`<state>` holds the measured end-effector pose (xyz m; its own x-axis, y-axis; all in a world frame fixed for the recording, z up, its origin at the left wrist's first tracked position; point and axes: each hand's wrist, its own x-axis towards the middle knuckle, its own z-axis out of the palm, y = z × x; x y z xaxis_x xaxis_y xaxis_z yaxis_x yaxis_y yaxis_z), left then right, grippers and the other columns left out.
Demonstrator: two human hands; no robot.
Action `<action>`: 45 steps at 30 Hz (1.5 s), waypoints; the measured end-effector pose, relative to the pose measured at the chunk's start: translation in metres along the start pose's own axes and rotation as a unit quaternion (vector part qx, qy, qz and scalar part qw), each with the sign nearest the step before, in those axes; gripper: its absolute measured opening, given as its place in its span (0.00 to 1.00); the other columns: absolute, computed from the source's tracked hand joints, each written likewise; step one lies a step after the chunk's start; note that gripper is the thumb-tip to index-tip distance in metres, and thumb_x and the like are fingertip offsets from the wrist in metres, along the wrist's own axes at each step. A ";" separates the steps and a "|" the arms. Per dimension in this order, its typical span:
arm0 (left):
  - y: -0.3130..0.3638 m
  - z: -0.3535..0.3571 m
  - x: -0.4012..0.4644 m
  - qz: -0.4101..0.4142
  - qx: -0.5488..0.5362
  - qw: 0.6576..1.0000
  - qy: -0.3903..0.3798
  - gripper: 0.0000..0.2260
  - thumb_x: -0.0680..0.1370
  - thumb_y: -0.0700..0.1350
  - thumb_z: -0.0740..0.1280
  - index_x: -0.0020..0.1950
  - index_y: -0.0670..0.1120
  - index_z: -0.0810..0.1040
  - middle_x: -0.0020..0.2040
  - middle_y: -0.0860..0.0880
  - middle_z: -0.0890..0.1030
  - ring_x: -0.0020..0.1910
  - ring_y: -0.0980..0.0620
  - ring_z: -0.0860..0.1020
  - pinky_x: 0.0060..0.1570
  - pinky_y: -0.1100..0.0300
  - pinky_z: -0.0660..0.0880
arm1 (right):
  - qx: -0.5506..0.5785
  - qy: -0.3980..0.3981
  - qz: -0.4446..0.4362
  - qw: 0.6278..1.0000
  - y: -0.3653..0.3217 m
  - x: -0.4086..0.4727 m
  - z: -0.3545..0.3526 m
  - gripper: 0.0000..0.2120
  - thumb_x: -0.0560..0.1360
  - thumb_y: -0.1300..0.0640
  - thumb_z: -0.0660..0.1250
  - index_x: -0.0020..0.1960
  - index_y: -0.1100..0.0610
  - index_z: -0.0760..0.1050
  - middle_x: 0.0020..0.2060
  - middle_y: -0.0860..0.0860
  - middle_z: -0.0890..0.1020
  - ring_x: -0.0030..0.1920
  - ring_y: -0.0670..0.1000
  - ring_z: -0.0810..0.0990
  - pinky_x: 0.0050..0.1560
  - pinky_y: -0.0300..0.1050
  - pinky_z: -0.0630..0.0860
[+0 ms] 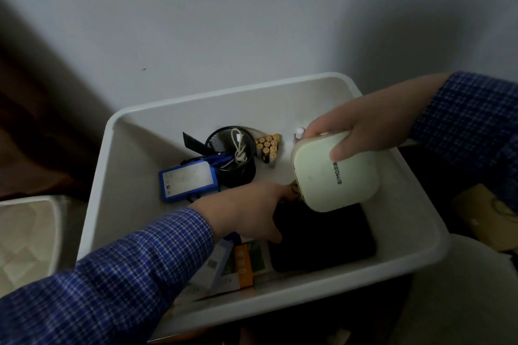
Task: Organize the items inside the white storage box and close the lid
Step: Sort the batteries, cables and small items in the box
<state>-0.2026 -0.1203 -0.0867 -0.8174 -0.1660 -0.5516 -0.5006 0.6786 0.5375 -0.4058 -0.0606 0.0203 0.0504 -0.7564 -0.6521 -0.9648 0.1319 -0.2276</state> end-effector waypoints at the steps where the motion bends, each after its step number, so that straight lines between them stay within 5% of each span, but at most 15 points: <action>1: 0.000 0.001 0.000 0.000 0.010 1.000 -0.006 0.34 0.73 0.46 0.75 0.77 0.54 0.65 0.68 0.52 0.76 0.61 0.51 0.77 0.62 0.52 0.77 | -0.014 -0.009 0.003 1.000 -0.002 0.002 0.000 0.23 0.79 0.50 0.67 0.72 0.39 0.68 0.61 0.42 0.77 0.64 0.48 0.75 0.70 0.53 0.69; 5: 0.000 0.000 0.001 -0.004 0.034 0.999 0.001 0.24 0.76 0.51 0.72 0.71 0.50 0.72 0.59 0.49 0.80 0.53 0.50 0.80 0.55 0.51 0.79 | -0.024 -0.009 0.006 1.000 -0.005 0.009 0.002 0.24 0.80 0.51 0.66 0.75 0.43 0.66 0.67 0.46 0.75 0.67 0.50 0.73 0.71 0.52 0.67; 8: 0.001 -0.002 0.006 -0.024 0.000 0.997 0.077 0.17 0.78 0.47 0.68 0.64 0.42 0.74 0.58 0.45 0.77 0.52 0.44 0.79 0.53 0.48 0.79 | -0.012 -0.003 0.007 1.000 -0.003 0.010 -0.001 0.24 0.80 0.52 0.66 0.75 0.44 0.66 0.68 0.47 0.76 0.68 0.50 0.73 0.72 0.52 0.67; 14: 0.002 0.000 0.019 -0.075 -0.054 0.995 0.021 0.19 0.78 0.36 0.61 0.69 0.41 0.69 0.61 0.39 0.76 0.55 0.41 0.78 0.54 0.42 0.79 | -0.066 -0.056 -0.008 0.996 -0.003 0.011 -0.008 0.23 0.80 0.51 0.66 0.74 0.43 0.68 0.66 0.47 0.77 0.65 0.50 0.76 0.70 0.53 0.70; 19: -0.004 -0.003 0.024 -0.070 -0.055 0.996 0.010 0.20 0.77 0.35 0.61 0.69 0.46 0.72 0.55 0.45 0.80 0.47 0.49 0.80 0.42 0.55 0.80 | -0.062 -0.110 -0.045 0.991 -0.005 0.022 0.003 0.20 0.79 0.53 0.67 0.71 0.45 0.70 0.59 0.47 0.81 0.59 0.49 0.79 0.66 0.52 0.74; 23: -0.006 -0.006 0.025 -0.060 -0.026 0.998 0.007 0.20 0.76 0.36 0.61 0.68 0.45 0.74 0.57 0.45 0.81 0.54 0.48 0.80 0.52 0.52 0.80 | -0.046 -0.128 -0.052 0.989 -0.011 0.030 0.019 0.22 0.80 0.52 0.67 0.72 0.44 0.69 0.52 0.43 0.80 0.54 0.47 0.80 0.64 0.49 0.76; 26: -0.008 -0.009 0.028 -0.066 -0.033 0.997 0.006 0.20 0.76 0.37 0.61 0.68 0.46 0.74 0.44 0.54 0.78 0.37 0.59 0.76 0.27 0.72 0.71 | -0.046 -0.160 -0.043 0.985 -0.017 0.030 0.031 0.22 0.80 0.53 0.65 0.73 0.46 0.68 0.57 0.46 0.80 0.56 0.48 0.80 0.64 0.50 0.76; 28: -0.008 -0.009 0.030 -0.072 -0.034 0.997 0.008 0.20 0.78 0.37 0.61 0.69 0.48 0.73 0.42 0.56 0.75 0.33 0.60 0.73 0.21 0.75 0.65 | -0.053 -0.180 -0.017 0.982 -0.019 0.029 0.041 0.21 0.81 0.54 0.63 0.74 0.48 0.67 0.63 0.50 0.77 0.60 0.51 0.79 0.63 0.49 0.77; 33: -0.008 -0.009 0.032 -0.075 -0.032 0.997 0.007 0.20 0.77 0.37 0.61 0.69 0.47 0.74 0.58 0.47 0.79 0.51 0.50 0.78 0.41 0.62 0.75 | -0.146 -0.139 0.017 0.979 -0.021 0.029 0.063 0.17 0.82 0.55 0.58 0.70 0.52 0.70 0.57 0.48 0.73 0.52 0.49 0.74 0.51 0.43 0.70; 38: -0.005 -0.008 0.030 -0.075 -0.029 0.997 0.001 0.18 0.75 0.36 0.60 0.65 0.45 0.74 0.53 0.45 0.79 0.46 0.48 0.78 0.34 0.61 0.73 | -0.134 -0.125 0.029 0.983 -0.023 0.032 0.068 0.16 0.81 0.53 0.60 0.68 0.52 0.70 0.60 0.52 0.76 0.55 0.51 0.77 0.53 0.43 0.75; 45: -0.002 -0.008 0.028 -0.085 -0.007 0.996 -0.004 0.17 0.75 0.36 0.61 0.64 0.44 0.74 0.55 0.43 0.79 0.50 0.45 0.79 0.47 0.51 0.78 | -0.004 -0.021 0.043 0.999 -0.029 0.026 0.097 0.38 0.70 0.28 0.64 0.74 0.43 0.61 0.66 0.50 0.71 0.59 0.52 0.76 0.55 0.47 0.76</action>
<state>-0.2264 -0.1317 -0.0984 -0.7186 -0.2717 -0.6401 -0.6351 0.6312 0.4452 -0.3516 -0.0219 -0.0598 -0.0219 -0.7152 -0.6986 -0.9678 0.1903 -0.1645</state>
